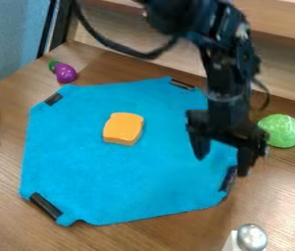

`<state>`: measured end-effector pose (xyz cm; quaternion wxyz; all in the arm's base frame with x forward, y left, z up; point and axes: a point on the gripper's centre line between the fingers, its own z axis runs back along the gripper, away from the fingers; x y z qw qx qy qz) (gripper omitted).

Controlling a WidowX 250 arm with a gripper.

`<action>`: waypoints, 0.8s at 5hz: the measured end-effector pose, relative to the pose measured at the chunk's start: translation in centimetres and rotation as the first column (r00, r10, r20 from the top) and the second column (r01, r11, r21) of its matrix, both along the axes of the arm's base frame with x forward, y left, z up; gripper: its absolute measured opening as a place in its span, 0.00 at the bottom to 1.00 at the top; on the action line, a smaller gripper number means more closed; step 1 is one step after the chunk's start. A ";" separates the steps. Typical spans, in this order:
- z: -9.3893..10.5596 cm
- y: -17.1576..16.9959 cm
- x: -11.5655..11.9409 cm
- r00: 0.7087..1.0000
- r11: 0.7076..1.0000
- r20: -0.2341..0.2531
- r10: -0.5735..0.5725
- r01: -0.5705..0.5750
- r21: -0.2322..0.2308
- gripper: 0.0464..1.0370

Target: Fold the edge from bottom to bottom left

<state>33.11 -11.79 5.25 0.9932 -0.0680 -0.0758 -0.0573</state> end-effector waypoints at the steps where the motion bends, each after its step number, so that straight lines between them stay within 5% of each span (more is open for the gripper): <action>1: -1.4 -0.6 0.0 0.999 1.000 -0.029 0.018 -0.017 0.007 0.96; 2: -2.4 -1.2 -0.1 0.998 0.999 -0.052 0.027 -0.025 0.032 0.93; 4: -2.7 -1.1 -0.2 0.998 0.996 -0.054 0.035 -0.030 0.080 0.36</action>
